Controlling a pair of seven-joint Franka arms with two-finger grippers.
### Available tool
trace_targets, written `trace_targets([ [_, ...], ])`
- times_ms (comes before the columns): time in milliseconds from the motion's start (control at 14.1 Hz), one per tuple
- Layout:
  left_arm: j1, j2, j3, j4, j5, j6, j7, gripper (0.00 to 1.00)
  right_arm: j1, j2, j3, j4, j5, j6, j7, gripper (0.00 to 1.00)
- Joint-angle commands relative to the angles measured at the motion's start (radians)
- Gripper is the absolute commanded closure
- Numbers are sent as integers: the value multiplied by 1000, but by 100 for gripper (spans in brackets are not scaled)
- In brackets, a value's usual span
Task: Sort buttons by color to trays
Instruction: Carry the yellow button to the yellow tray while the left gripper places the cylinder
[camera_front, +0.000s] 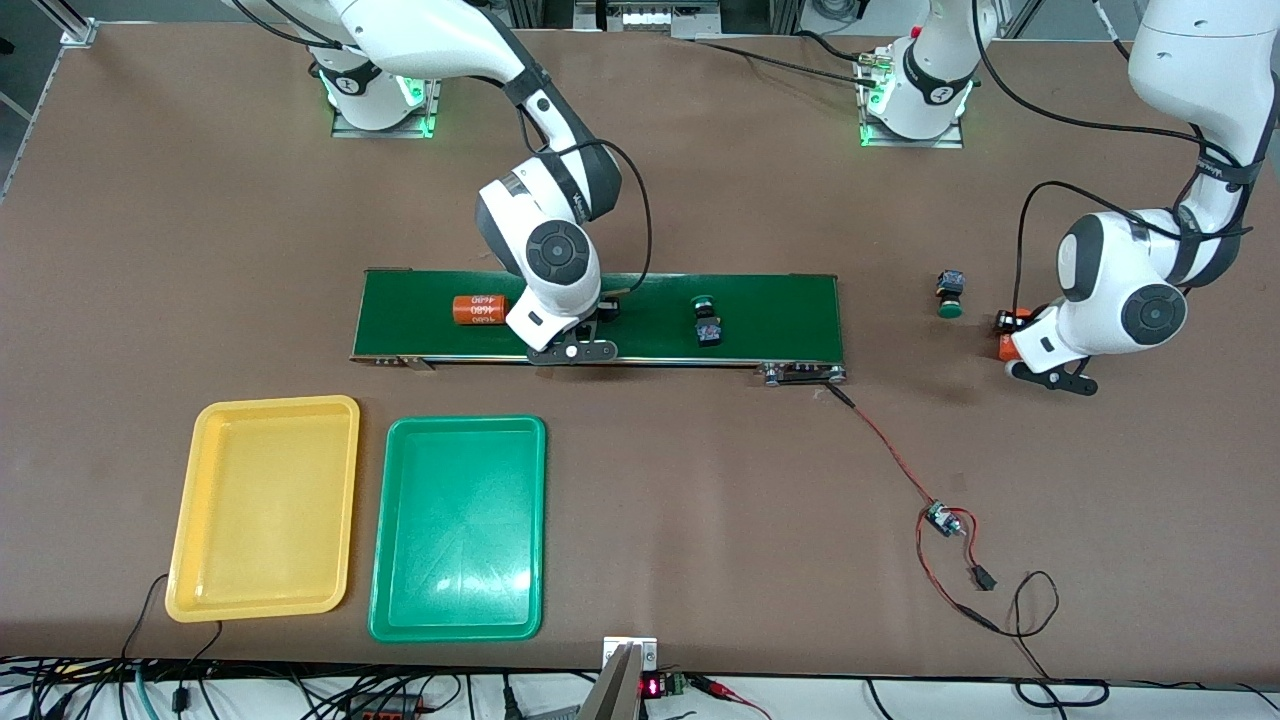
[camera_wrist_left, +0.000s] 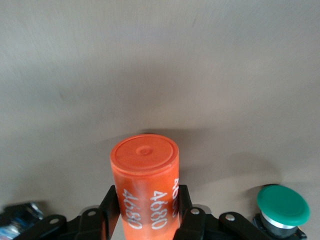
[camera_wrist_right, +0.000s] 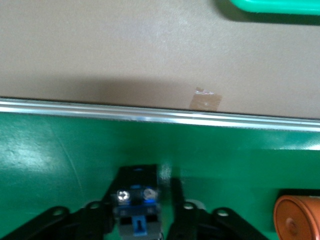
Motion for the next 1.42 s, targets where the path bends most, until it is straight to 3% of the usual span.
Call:
trace_targets([
  [0,-4,-36,-85,122,-16,-122,84,82,-9,-32,-12,12,18,-7,-1,100],
  [142,-7,-36,-188,197,-16,-204,87,80,-52,-63,-12,18,24,-22,-4,100],
  [425,-15,-36,-380,201,-13,-207,102,79,-164,-89,-18,60,8,-30,1,100],
  [709,-19,-23,-552,198,-13,-200,251,75,-269,-62,-138,103,1,-21,-31,100],
  [992,-41,-10,-633,188,-6,-196,365,75,-458,4,-136,121,29,11,-333,100],
  [1205,-62,14,-643,170,22,-125,478,75,-483,75,-138,141,24,21,-488,100],
  [1347,-67,27,-643,159,25,-114,489,66,-526,113,-133,162,29,80,-583,100],
])
